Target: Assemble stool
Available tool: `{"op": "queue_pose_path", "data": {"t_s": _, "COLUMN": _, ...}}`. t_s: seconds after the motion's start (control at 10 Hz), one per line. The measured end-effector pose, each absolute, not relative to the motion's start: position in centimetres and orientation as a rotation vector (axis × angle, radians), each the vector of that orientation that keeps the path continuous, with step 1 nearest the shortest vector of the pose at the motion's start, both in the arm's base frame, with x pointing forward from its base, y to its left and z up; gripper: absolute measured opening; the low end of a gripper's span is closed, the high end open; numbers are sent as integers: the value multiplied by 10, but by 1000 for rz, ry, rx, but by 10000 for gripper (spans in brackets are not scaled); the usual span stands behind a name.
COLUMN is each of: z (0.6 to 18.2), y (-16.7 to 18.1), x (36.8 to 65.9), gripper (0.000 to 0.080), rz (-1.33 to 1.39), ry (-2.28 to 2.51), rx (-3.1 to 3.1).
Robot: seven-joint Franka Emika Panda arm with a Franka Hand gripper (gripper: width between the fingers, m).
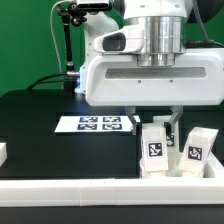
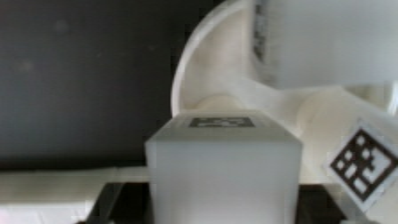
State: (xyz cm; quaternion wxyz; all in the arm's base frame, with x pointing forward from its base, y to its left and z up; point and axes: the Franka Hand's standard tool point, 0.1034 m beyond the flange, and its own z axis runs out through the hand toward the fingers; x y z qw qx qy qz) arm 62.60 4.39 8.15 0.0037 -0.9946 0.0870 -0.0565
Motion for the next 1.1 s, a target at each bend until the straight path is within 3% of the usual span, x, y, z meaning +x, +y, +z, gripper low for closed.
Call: {"op": "queue_pose_path", "data": {"t_s": 1.1, "z": 82, "y": 59, "x": 628, "gripper": 341, "rz": -148, "ry": 1423, "rx": -2666}}
